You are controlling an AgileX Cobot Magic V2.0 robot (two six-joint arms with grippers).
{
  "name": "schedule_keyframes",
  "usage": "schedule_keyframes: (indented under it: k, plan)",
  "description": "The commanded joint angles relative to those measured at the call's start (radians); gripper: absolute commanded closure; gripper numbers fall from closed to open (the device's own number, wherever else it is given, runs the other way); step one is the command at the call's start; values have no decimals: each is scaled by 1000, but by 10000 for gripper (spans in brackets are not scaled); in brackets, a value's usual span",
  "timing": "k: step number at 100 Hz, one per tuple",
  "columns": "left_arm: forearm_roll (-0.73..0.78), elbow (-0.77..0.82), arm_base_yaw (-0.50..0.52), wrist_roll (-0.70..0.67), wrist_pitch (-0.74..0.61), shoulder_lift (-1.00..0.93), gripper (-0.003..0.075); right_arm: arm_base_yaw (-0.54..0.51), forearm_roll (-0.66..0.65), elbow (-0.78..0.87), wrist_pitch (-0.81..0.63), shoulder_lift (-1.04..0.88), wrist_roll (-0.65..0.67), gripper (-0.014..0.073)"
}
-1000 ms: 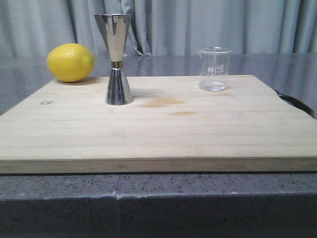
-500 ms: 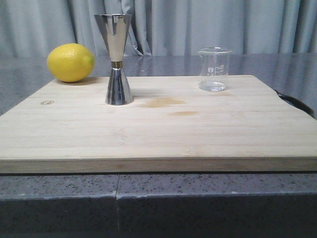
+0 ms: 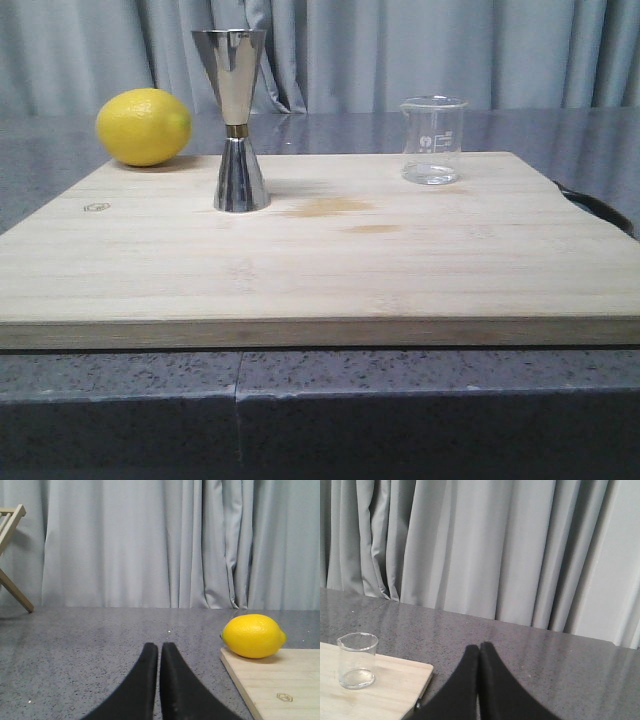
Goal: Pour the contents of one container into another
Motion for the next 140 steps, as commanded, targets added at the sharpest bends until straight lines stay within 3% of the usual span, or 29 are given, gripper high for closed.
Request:
schedule_keyframes:
  k: [1, 79, 102, 107, 117, 126, 140]
  plan:
    - [3, 39, 4, -13, -58, -28, 739, -1, 8, -26, -30, 8, -1, 666]
    - [3, 39, 4, -13, -36, -28, 739, -1, 8, -24, -30, 8, -1, 666]
    - [3, 39, 4, -13, -36, -28, 739, 48, 10, 9, -6, 8, -25, 666]
    - [3, 39, 4, -13, -36, -28, 739, 64, 73, 20, 39, 8, -91, 666]
    - [3, 39, 4, -13, -36, -28, 739, 95, 379, 58, 126, 3, -253, 666]
    - [3, 39, 4, -13, -36, -28, 739, 113, 570, 115, 133, -25, -454, 666]
    - [3, 39, 4, -13, -36, -28, 739, 92, 724, 215, 97, -109, -579, 666]
